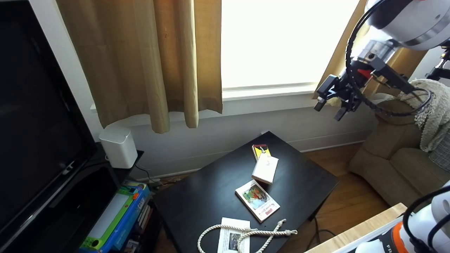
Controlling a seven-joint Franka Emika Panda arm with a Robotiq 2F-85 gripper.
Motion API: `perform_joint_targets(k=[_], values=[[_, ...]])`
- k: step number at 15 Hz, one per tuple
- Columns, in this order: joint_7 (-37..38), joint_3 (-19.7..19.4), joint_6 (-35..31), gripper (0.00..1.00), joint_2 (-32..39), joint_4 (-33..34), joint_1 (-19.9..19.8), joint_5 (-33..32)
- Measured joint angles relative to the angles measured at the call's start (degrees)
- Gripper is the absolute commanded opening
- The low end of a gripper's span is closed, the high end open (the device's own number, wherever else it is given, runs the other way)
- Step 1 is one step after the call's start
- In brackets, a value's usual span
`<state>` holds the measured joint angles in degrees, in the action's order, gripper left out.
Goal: Remove the book from top of the cup, then put the cup on top of the book
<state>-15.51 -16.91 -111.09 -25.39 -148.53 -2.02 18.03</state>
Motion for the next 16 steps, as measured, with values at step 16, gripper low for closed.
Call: perform_joint_targets(k=[16], values=[[-20.49, 2.19, -8.89, 1.0, 31.21, 8.96, -2.54, 23.0]])
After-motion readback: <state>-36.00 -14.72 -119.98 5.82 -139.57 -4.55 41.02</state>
